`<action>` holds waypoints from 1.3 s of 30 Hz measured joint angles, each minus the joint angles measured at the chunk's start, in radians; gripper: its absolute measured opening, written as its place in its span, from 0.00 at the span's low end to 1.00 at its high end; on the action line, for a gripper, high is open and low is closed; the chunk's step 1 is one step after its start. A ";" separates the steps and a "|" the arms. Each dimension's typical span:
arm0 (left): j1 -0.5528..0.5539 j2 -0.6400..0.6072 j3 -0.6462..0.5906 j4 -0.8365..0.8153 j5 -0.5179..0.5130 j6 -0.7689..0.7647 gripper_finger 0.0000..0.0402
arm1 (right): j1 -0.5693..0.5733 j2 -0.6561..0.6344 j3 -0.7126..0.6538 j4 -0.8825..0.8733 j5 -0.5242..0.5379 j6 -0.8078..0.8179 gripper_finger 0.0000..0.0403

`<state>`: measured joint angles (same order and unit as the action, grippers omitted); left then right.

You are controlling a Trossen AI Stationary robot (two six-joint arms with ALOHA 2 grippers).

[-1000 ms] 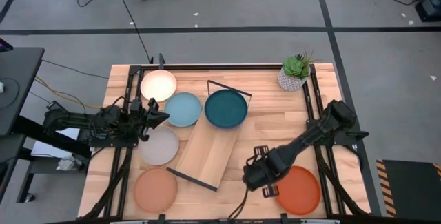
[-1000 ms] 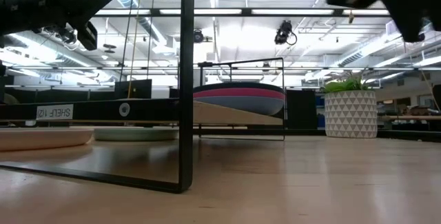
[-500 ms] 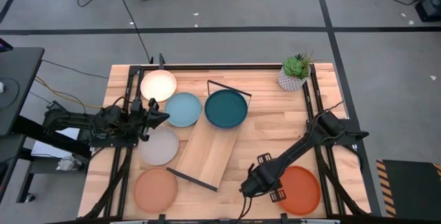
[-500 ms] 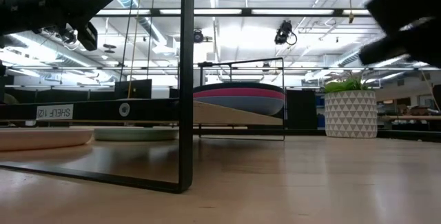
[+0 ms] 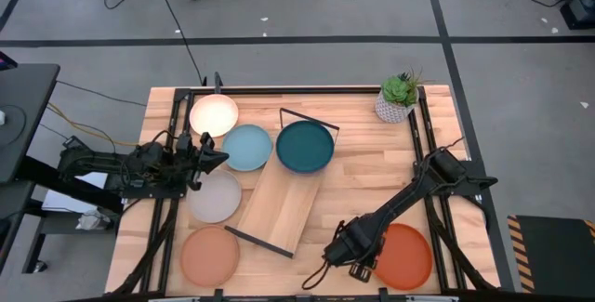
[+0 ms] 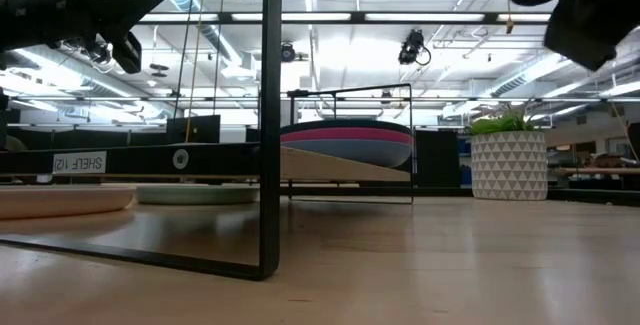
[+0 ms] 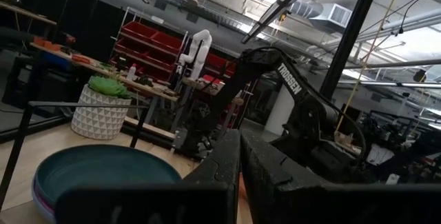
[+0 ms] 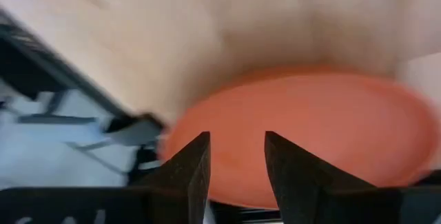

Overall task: Place and stack plates onto a shelf
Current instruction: Stack the orange plate on top of the green plate on the shelf

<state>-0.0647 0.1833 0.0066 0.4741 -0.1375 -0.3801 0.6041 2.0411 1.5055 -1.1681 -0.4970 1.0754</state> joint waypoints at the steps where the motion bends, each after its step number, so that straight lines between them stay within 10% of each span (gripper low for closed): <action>1: 0.000 0.000 0.000 0.000 0.000 0.000 0.05 | 0.004 0.000 0.000 0.026 -0.021 0.040 0.37; 20: 0.000 0.000 0.000 0.000 0.000 0.000 0.05 | 0.025 0.001 -0.111 0.276 -0.081 0.375 0.48; 33: 0.000 0.000 0.000 0.000 0.000 0.000 0.05 | 0.035 0.001 -0.184 0.375 -0.134 0.267 0.05; 39: 0.000 0.000 0.000 0.000 0.000 0.000 0.05 | -0.015 0.001 -0.111 0.120 -0.120 0.090 0.05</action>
<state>-0.0647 0.1833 0.0067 0.4744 -0.1375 -0.3801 0.5891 2.0422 1.3950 -1.0483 -0.6171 1.1659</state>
